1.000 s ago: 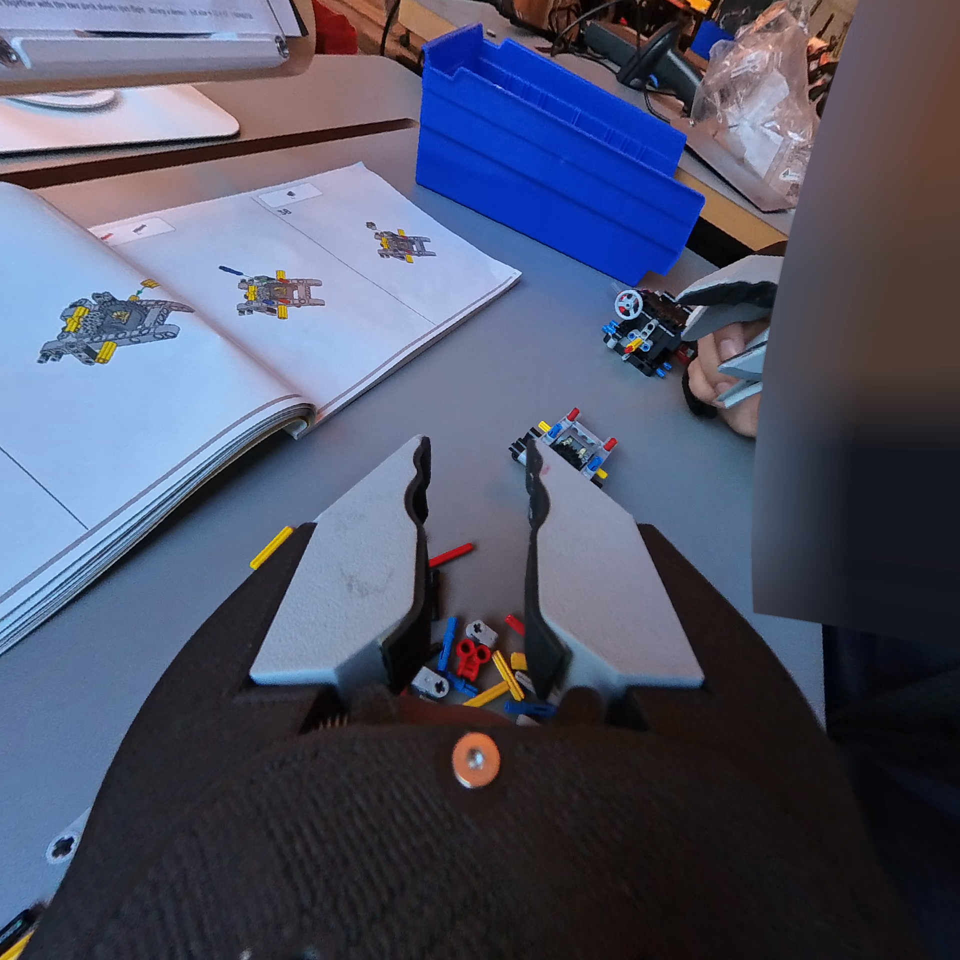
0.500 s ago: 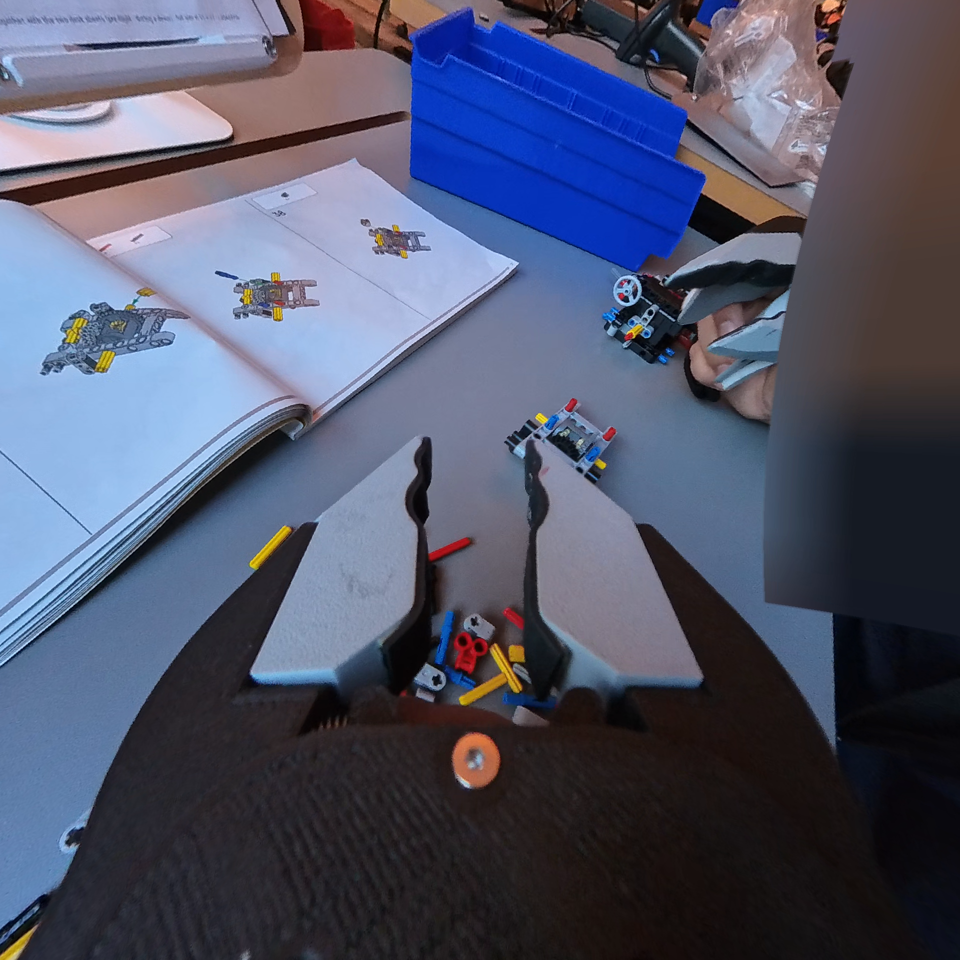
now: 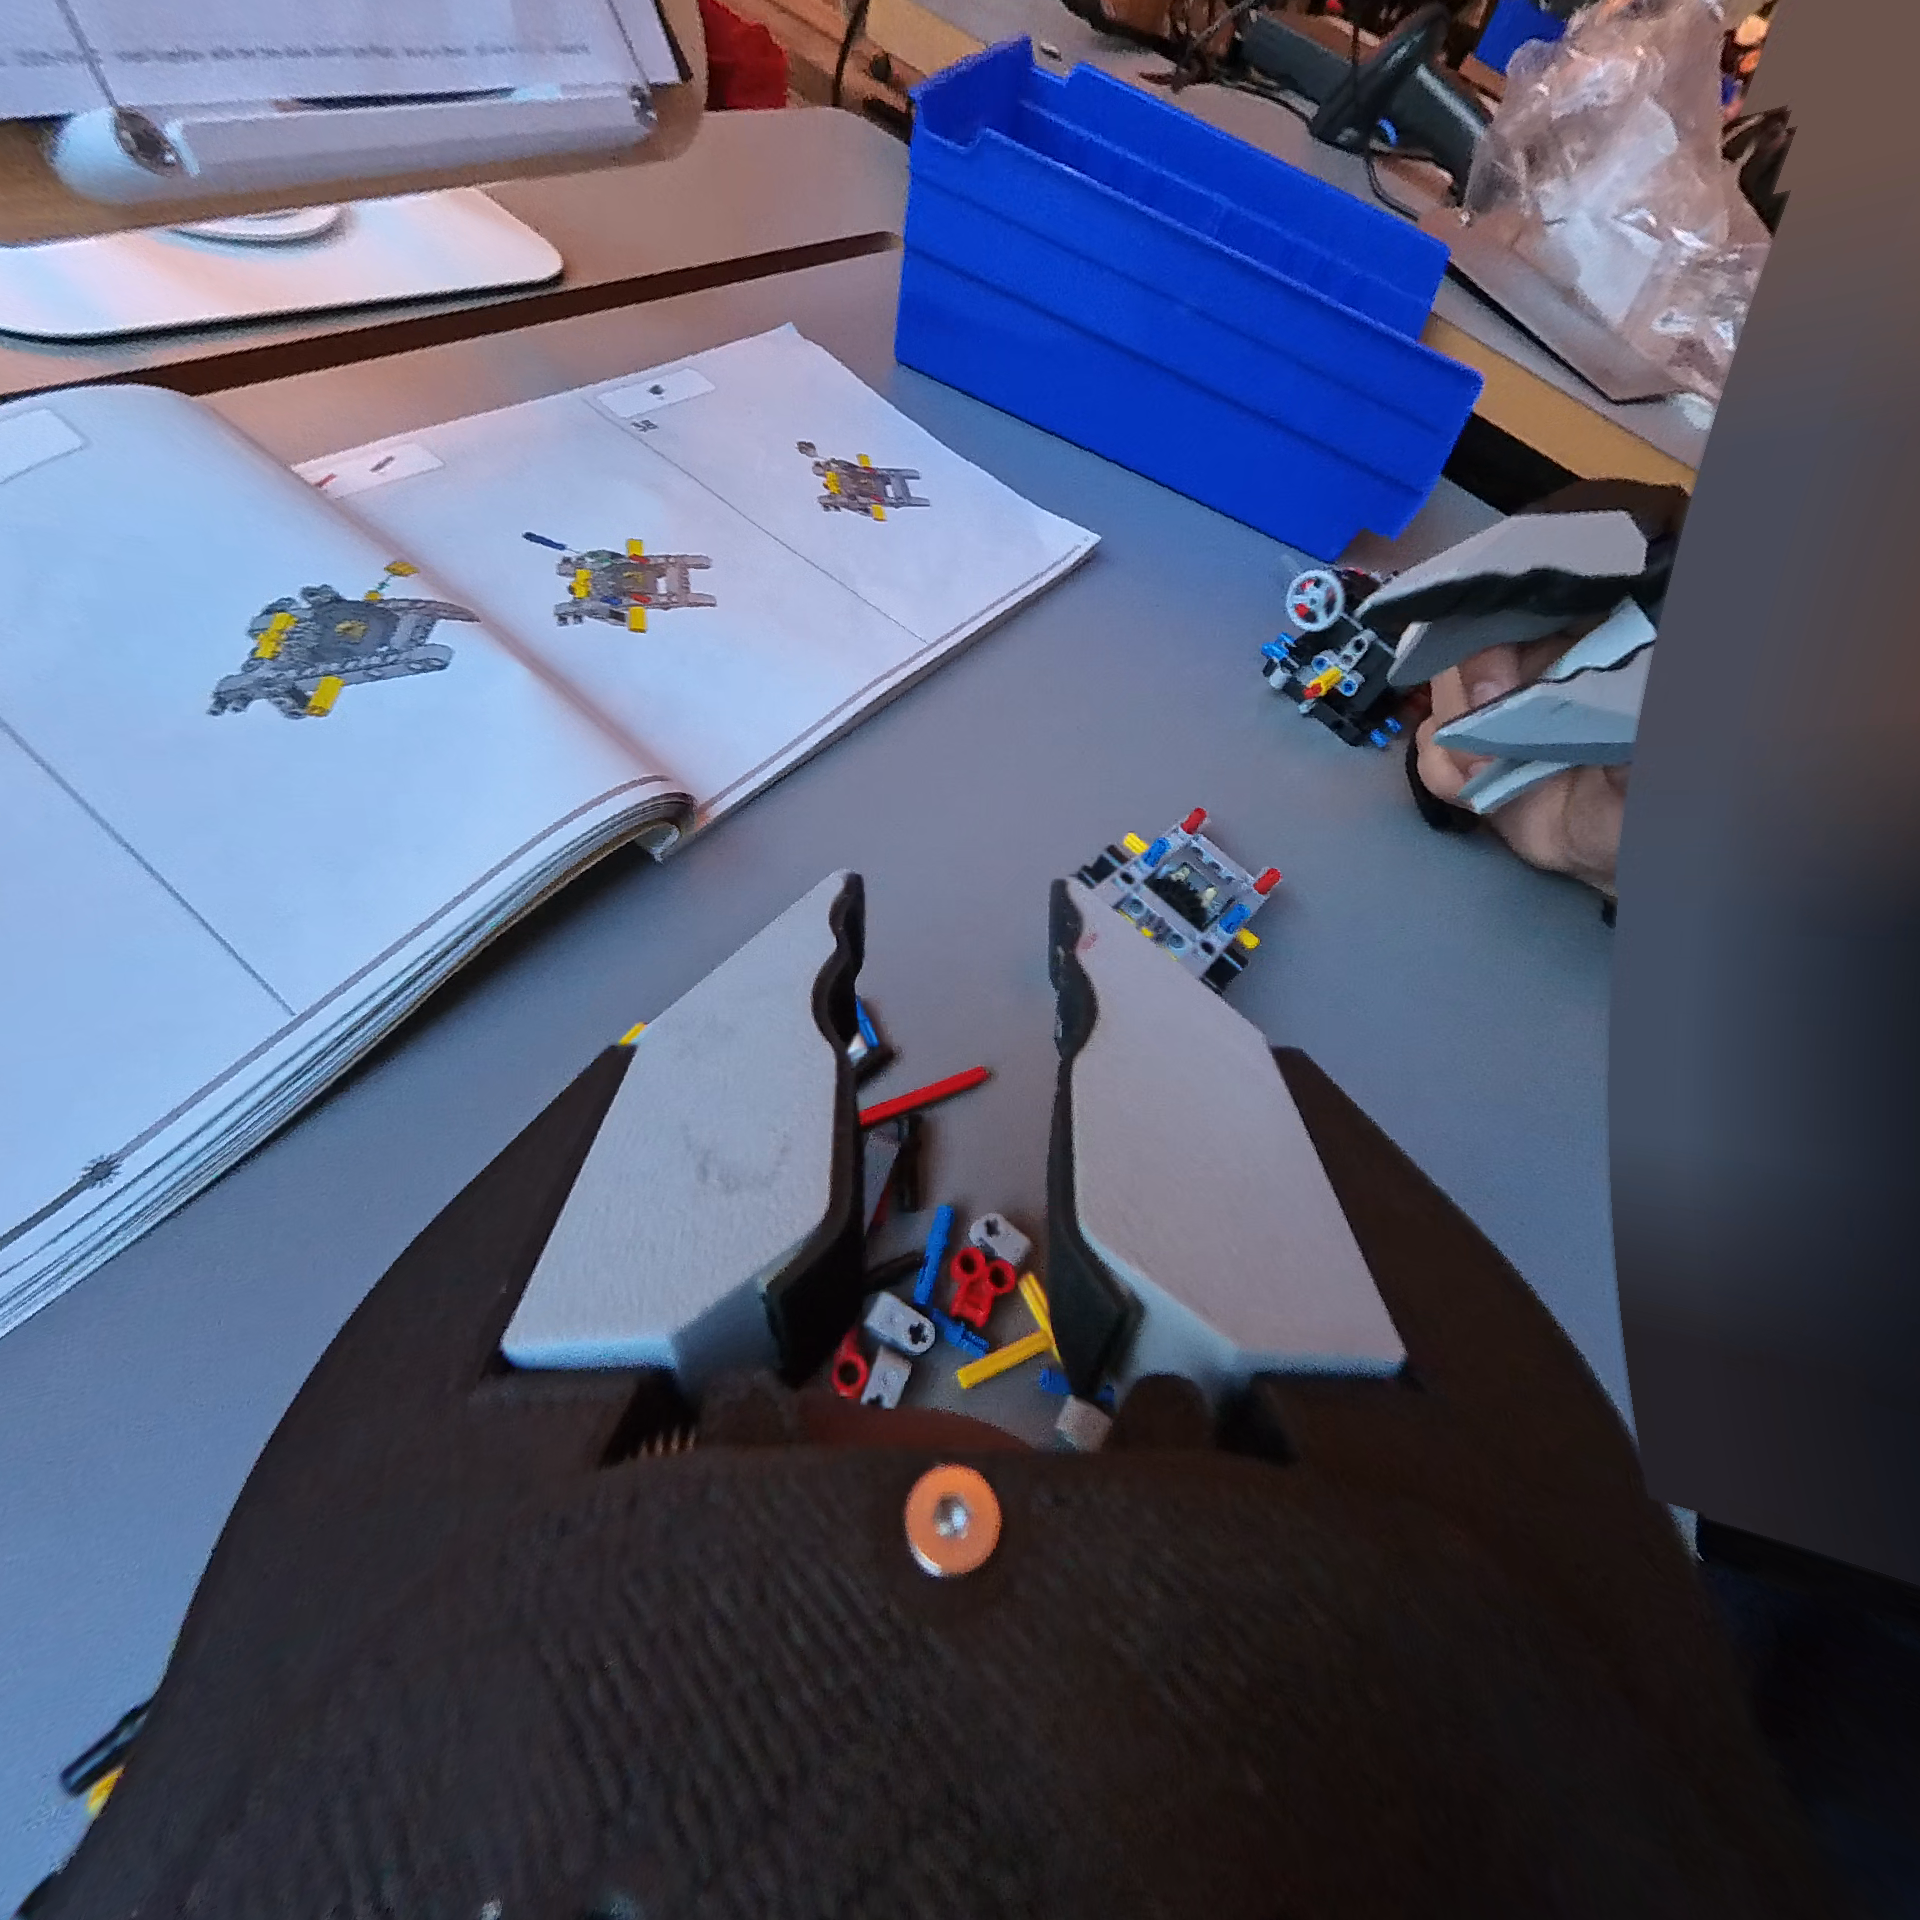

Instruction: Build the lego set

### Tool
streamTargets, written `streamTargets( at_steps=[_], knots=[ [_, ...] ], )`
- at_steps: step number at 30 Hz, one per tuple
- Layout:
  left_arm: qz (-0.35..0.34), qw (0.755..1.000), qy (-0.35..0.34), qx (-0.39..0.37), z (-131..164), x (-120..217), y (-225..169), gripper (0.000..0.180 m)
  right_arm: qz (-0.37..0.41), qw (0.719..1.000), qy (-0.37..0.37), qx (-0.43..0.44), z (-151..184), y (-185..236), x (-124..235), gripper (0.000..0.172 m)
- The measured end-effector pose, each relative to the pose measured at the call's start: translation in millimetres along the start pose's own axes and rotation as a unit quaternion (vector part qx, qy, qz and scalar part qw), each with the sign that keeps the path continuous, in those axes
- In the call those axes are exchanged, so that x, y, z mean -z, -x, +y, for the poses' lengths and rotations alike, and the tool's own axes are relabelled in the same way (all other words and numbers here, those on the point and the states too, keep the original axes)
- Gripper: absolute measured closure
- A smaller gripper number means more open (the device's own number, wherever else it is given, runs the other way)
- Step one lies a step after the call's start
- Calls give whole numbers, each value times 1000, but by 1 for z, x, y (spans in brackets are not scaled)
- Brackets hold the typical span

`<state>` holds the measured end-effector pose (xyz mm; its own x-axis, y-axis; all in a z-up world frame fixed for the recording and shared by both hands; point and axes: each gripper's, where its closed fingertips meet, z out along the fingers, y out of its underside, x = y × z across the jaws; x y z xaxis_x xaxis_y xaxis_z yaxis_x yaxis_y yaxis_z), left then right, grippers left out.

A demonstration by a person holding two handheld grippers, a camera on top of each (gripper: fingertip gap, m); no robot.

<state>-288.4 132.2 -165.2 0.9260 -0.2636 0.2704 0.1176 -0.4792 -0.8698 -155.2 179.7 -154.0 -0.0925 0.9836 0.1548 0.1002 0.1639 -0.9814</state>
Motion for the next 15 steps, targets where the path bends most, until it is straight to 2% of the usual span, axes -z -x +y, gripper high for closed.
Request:
streamTargets(
  at_steps=[10, 12, 15],
  knots=[
    [-40, 998, -40, -5, -14, 12, 21, 142, 18, 999, -17, -30, -5, -11, 5, 135],
    [-40, 999, -24, 17, -8, 14, 24, 133, 17, 999, -21, -46, -5, -12, 6, 134],
    [-32, 999, 4, 32, -2, 31, 17, 135, 9, 998, -14, -58, -2, -10, 6, 134]
  ],
)
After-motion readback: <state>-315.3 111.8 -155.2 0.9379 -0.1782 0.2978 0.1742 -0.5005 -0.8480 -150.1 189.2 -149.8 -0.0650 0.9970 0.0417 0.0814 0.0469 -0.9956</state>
